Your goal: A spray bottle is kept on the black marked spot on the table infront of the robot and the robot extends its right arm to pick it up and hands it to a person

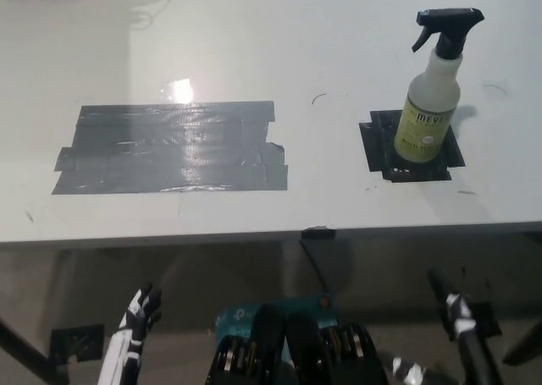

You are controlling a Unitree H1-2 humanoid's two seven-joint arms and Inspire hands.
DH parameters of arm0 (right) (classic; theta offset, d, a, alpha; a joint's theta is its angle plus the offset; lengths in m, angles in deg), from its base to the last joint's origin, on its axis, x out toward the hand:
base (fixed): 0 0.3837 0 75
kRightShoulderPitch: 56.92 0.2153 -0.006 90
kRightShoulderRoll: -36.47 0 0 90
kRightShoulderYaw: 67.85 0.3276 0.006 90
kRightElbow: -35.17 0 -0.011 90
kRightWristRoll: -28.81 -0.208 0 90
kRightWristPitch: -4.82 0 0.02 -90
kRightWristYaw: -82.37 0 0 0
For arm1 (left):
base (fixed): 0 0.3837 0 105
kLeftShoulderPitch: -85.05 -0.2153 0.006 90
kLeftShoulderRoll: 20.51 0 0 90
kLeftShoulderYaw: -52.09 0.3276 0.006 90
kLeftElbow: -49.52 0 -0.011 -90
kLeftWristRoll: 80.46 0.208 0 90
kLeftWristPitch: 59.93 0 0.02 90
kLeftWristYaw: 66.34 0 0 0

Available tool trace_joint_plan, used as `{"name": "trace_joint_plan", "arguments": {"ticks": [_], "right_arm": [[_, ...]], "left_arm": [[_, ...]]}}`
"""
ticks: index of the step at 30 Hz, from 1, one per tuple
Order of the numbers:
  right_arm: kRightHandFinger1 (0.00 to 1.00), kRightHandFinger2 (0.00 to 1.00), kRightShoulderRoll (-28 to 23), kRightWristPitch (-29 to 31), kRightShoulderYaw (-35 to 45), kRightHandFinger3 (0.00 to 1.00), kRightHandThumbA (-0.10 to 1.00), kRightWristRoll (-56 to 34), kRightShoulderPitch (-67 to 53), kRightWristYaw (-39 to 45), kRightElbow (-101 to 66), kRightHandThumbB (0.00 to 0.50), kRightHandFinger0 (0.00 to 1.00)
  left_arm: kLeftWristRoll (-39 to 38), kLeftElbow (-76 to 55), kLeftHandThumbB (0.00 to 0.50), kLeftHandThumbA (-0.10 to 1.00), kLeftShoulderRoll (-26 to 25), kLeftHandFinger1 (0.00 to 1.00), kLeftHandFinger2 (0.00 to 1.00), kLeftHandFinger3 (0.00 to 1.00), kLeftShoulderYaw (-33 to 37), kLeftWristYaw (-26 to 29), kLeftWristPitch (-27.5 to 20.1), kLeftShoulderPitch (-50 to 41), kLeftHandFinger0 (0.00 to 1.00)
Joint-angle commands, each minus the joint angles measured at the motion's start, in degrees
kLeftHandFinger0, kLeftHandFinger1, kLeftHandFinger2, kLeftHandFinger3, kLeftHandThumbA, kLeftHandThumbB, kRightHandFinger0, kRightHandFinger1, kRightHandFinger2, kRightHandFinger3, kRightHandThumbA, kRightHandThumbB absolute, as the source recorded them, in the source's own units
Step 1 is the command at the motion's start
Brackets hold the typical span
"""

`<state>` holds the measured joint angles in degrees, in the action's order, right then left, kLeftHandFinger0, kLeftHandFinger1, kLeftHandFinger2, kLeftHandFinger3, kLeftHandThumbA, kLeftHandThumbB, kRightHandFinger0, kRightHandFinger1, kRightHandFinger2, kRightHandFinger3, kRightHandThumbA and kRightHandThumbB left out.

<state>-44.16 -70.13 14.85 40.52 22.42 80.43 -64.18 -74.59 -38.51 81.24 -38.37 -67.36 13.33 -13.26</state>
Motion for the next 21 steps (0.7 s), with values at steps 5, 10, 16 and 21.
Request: {"name": "trace_joint_plan", "arguments": {"ticks": [5, 10, 16, 21], "right_arm": [[1.0, 1.0, 1.8, -4.7, 4.9, 1.0, 1.0, -2.2, 11.0, -0.8, -8.2, 0.324, 1.0], [1.0, 1.0, 2.1, -10.0, 7.1, 1.0, 1.0, -0.6, 17.3, -1.1, -8.1, 0.33, 1.0], [1.0, 1.0, 1.3, -16.2, 9.8, 1.0, 1.0, -1.2, 25.1, -1.0, -4.9, 0.289, 1.0], [1.0, 1.0, 0.5, -18.3, 12.7, 1.0, 1.0, -3.4, 31.3, -1.6, 1.8, 0.284, 1.0]], "left_arm": [[0.2, -0.1, 0.247, 1.0, -0.5, 1.0, 1.0, 1.0, -0.4, 0.7, 1.3, 4.0, 1.0], [0.1, 1.6, 0.265, 1.0, -0.8, 1.0, 1.0, 1.0, -0.5, 0.7, 0.0, 4.8, 1.0], [0.1, 3.5, 0.272, 1.0, -1.1, 1.0, 1.0, 1.0, -0.1, 0.5, -1.4, 3.9, 1.0], [0.3, 5.0, 0.273, 1.0, -1.2, 1.0, 1.0, 1.0, 0.1, 0.5, -3.0, 3.8, 1.0]]}}
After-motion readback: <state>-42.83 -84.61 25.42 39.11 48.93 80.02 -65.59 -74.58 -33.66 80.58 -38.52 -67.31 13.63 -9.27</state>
